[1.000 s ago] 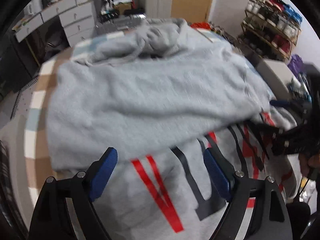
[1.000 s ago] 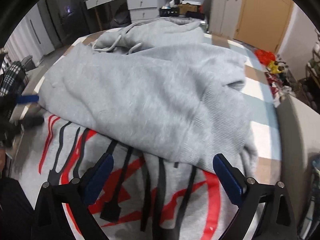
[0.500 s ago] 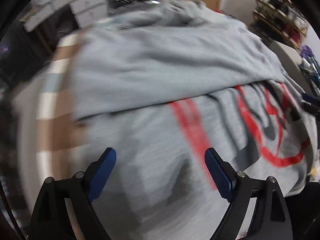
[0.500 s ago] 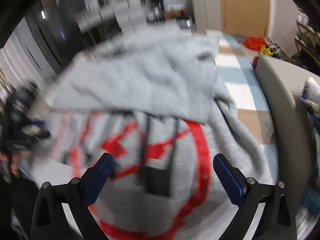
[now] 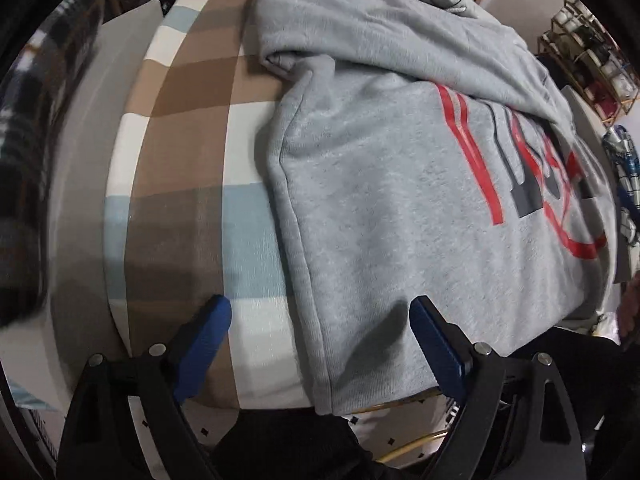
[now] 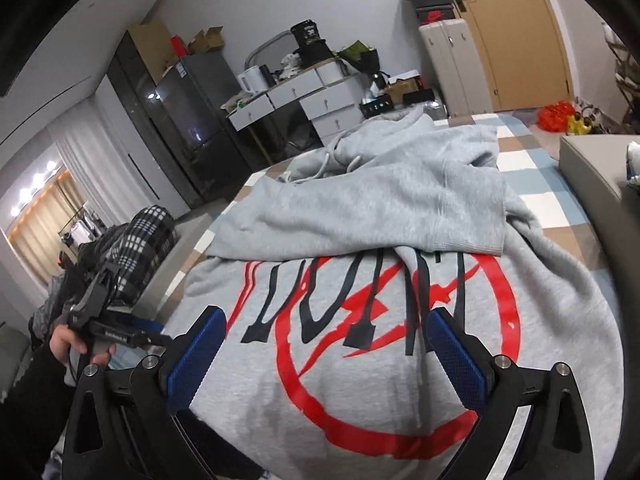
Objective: Fold large clothes
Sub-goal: 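Grasp the side edge of the hoodie body with the left tool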
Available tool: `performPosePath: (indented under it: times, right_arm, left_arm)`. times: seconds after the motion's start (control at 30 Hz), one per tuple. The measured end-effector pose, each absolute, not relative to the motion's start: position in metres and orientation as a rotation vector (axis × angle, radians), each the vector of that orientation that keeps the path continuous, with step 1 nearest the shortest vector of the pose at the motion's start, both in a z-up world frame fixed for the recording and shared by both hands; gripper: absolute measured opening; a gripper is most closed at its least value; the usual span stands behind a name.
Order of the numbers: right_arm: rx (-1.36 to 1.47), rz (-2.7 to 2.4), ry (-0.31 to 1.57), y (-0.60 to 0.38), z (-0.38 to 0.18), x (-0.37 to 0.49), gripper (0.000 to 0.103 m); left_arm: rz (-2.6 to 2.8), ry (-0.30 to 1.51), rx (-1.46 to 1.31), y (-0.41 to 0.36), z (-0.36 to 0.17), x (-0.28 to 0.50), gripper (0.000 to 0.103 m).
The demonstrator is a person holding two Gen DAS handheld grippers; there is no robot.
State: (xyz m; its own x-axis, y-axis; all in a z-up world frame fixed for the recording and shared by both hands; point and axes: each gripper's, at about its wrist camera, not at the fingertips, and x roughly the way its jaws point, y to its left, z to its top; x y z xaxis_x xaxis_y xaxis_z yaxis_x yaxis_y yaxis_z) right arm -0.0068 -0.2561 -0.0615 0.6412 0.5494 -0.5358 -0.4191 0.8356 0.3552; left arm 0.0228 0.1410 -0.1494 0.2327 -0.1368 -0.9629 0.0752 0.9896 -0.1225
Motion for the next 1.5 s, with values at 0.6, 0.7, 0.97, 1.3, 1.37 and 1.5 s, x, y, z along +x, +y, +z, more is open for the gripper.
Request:
performPosePath:
  times: [0.6,0.7,0.97,1.3,1.37,1.5]
  right_arm:
    - [0.339,0.404,0.608,-0.293,-0.059,-0.017,0.102]
    - [0.389,0.365,0.623,-0.308,-0.063,-0.012,0.102]
    - [0.403,0.275,0.732,-0.319,-0.083,0.003,0.102]
    - [0.292,0.264,0.859,-0.296,-0.103,0.012,0.102]
    - [0.278,0.273,0.858,-0.292,-0.103,0.01,0.102]
    - [0.253,0.293,0.849,-0.287,-0.101,0.006,0.102]
  left_arm:
    - [-0.115,1.28,-0.111,0.103,-0.152,-0.018,0.005]
    - [-0.113,1.287,-0.1,0.126,-0.152,-0.012,0.005]
    - [-0.081,1.266,-0.078,0.15,-0.128,-0.007,0.005]
    - [-0.159,1.183,0.035,0.112,-0.103,-0.023,0.002]
    - [-0.171,1.191,0.015,0.106,-0.101,-0.006,0.003]
    - [-0.175,1.207,-0.092,0.117,-0.091,0.023,0.003]
